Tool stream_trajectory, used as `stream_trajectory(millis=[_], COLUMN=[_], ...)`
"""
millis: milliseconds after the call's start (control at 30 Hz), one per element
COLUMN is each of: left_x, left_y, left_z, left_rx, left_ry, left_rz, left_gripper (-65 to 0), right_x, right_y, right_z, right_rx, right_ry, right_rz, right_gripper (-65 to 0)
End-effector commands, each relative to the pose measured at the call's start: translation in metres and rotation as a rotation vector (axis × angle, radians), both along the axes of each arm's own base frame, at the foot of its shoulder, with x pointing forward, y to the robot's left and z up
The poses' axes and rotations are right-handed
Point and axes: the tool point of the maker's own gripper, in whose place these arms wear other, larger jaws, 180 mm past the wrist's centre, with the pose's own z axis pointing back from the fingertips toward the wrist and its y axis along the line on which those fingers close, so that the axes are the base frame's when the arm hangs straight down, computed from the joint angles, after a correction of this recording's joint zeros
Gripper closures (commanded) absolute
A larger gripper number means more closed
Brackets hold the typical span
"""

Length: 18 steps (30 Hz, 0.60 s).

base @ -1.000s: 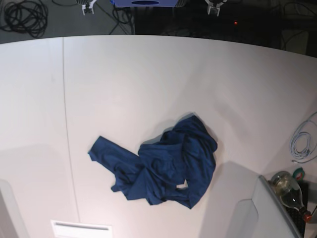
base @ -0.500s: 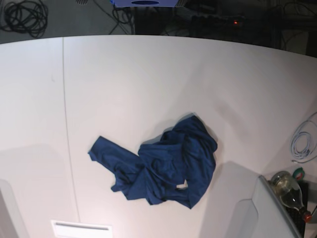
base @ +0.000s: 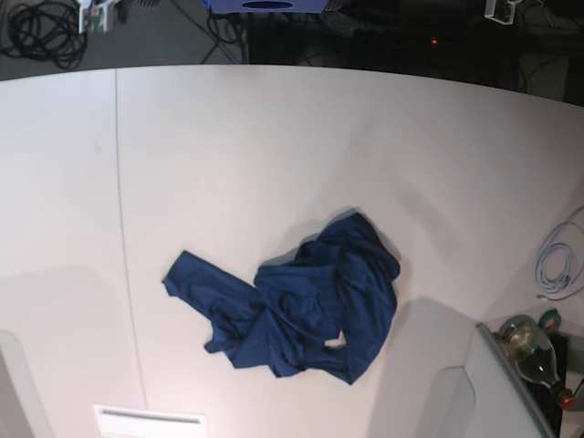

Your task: Layout the t-shirt on the table in an organized manner, then fold the t-shirt properly

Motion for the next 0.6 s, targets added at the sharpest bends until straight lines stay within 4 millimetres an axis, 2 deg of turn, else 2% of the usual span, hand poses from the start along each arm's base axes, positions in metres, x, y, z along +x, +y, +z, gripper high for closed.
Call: stream_trajectory(millis=[0, 133, 200, 233, 267, 367, 433, 500, 567], left_x=[0.023, 0.088, 0.117, 0.131, 0.146, 0.184, 0.201, 0.212, 0.22], left_y=[-0.006, -0.03, -0.045, -0.05, -0.054, -0.064, -0.076, -0.088, -0.098], left_z=[0.021, 0.067, 0.082, 0.086, 0.085, 0.072, 0.063, 0.059, 0.059], left_rx=[-0.018, -0.071, -0.104, -0.113, -0.122, -0.155, -0.191, -0.227, -0.259], left_ry=[-0.095, -0.305, -0.387, -0.405, -0.408, -0.347, -0.283, -0.242, -0.243], left_rz=[-0.013, -0.035, -0.024, -0.004, 0.024, 0.127, 0.171, 0.203, 0.223], left_gripper=[0.0, 0.0, 0.0, 0.0, 0.0, 0.0, 0.0, 0.0, 0.0], right_x=[0.021, 0.109, 0.144, 0.169, 0.193, 0.251, 0.287, 0.317, 0.332], right_y=[0.001, -0.01, -0.004, -0.001, 0.004, 0.015, 0.01, 0.0, -0.005], right_z=[0.012, 0.023, 0.03, 0.038, 0.046, 0.052, 0.048, 0.038, 0.02], right_rx=[0.001, -0.02, -0.009, -0.008, -0.009, -0.022, -0.029, -0.002, 0.045], right_ry=[-0.07, -0.205, -0.218, -0.244, -0.264, -0.232, -0.196, -0.167, -0.111], right_rz=[0.009, 0.02, 0.062, 0.107, 0.158, 0.3, 0.351, 0.359, 0.354], right_gripper=[-0.2, -1.8, -7.5, -12.6, -18.6, -35.3, -44.6, -48.2, -48.0])
